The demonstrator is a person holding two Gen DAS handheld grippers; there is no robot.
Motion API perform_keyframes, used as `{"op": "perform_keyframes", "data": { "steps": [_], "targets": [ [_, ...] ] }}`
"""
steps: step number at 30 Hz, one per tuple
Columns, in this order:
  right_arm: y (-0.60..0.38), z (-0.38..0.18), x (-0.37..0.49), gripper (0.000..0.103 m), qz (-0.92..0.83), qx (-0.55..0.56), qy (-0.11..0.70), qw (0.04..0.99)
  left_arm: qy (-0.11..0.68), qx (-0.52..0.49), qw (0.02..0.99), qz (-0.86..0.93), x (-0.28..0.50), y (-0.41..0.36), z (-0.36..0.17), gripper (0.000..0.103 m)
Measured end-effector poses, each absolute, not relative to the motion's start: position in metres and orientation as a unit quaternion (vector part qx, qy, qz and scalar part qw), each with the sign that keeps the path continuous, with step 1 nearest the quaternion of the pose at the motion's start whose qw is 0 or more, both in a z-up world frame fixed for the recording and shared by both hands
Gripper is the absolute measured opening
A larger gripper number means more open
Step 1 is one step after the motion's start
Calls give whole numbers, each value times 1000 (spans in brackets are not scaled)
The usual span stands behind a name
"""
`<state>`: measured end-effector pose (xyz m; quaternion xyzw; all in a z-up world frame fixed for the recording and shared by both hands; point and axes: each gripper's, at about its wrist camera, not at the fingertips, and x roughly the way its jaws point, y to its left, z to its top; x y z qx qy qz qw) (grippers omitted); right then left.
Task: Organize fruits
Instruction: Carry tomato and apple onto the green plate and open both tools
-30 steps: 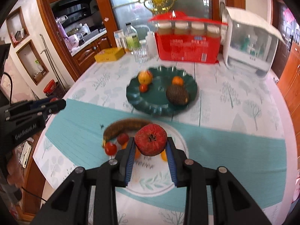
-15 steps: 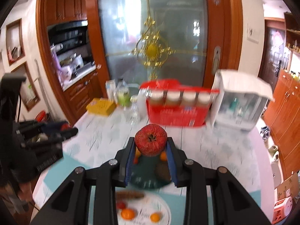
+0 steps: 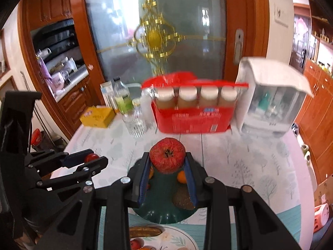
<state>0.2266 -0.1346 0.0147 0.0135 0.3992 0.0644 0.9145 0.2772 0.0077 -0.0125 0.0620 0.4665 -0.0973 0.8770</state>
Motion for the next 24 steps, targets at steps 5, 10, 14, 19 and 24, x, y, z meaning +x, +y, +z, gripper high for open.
{"op": "perform_keyframes", "data": {
  "steps": [5, 10, 14, 19, 24],
  "targets": [
    [-134, -32, 249, 32, 53, 18, 442, 895, 497, 64, 859, -106, 298, 2, -58, 24],
    [-134, -69, 266, 33, 49, 26, 476, 878, 515, 69, 848, -110, 315, -3, -95, 24],
    [-136, -95, 278, 33, 44, 28, 497, 866, 528, 70, 839, -113, 326, -6, -117, 24],
    [-139, -122, 291, 33, 41, 30, 521, 852, 546, 71, 827, -112, 337, -10, -145, 24],
    [-139, -135, 297, 33, 41, 29, 532, 845, 553, 71, 823, -108, 343, -9, -157, 24]
  ]
}}
